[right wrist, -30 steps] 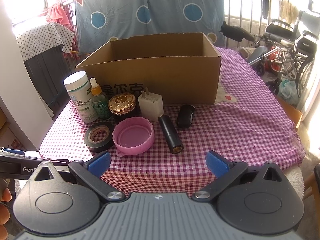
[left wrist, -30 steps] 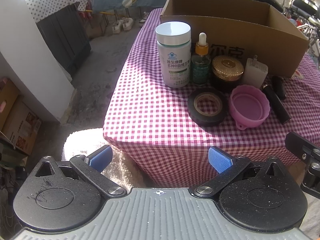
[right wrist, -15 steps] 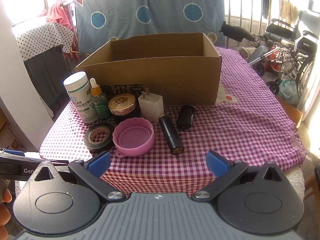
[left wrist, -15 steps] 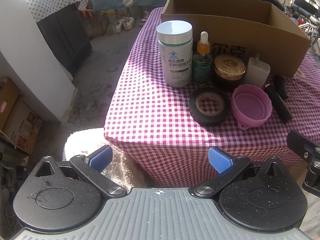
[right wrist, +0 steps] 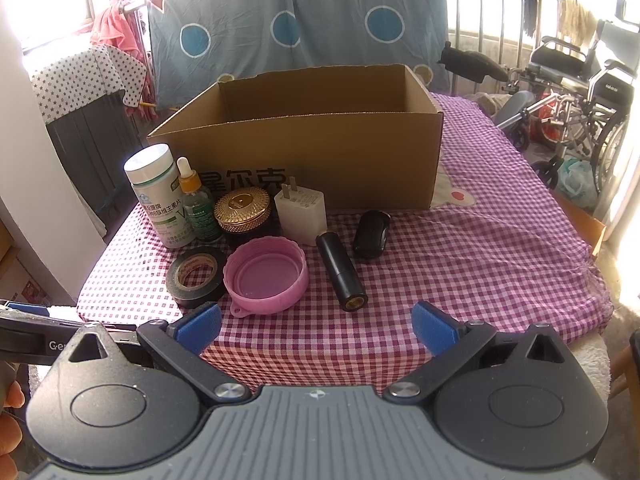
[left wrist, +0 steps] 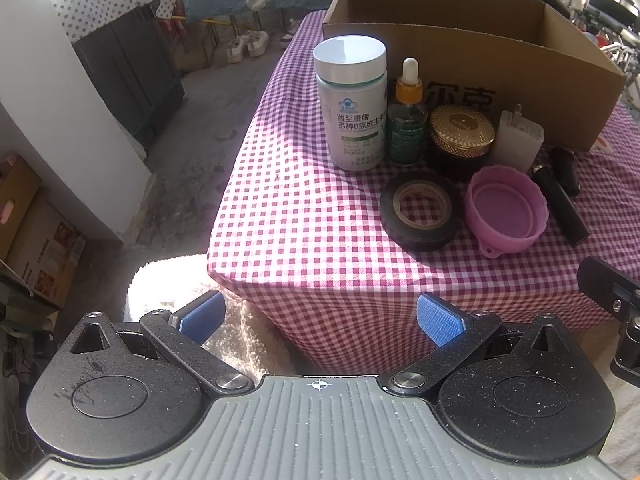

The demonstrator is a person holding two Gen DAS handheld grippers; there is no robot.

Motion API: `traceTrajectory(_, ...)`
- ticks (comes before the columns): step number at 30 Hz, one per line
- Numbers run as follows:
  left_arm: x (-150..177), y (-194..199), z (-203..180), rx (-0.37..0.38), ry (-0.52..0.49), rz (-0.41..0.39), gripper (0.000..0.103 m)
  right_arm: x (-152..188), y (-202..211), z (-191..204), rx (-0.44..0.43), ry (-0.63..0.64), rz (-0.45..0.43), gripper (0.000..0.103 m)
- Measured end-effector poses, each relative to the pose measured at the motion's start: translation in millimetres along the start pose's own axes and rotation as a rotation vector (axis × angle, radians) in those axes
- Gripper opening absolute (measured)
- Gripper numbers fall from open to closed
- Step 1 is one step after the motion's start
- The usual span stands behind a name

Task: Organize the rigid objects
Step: 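Reach the right gripper to the black computer mouse and close on it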

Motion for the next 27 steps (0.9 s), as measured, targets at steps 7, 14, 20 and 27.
traceTrajectory(7,-5.3,-3.6,-4.0,0.006,-0.017,-0.006,0.103,-4.0,-4.8,-6.9,0.012,-0.02,-0.01,0.103)
traceTrajectory(14,-20.6,2.4,-18.6,0.053,-0.086,-0.11,0.102,-19.9,-2.6,-29.7,0.015,-0.04,-0.106,0.103)
traceTrajectory(20,-43.3,8.7,-41.1,0.127,-0.175,-0.222,0.102,-43.1,-3.6,-52.6,-0.004,-0.031,-0.183,0.103)
traceTrajectory(27,-66.1,5.8,-73.5,0.282,-0.247,-0.288,0.099,-68.5,-33.0,-67.5,-0.056,-0.059,-0.141,0.084)
Point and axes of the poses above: each gripper's, at about its wrist camera, not at the fingertips, and y roughly against the way its jaws point, z to its left, x to its underside, the point moved 4 cm from there along -y, roughly the way its jaws point, and after that the axes turned 12 degrees about -y, right-handed, at the moved point
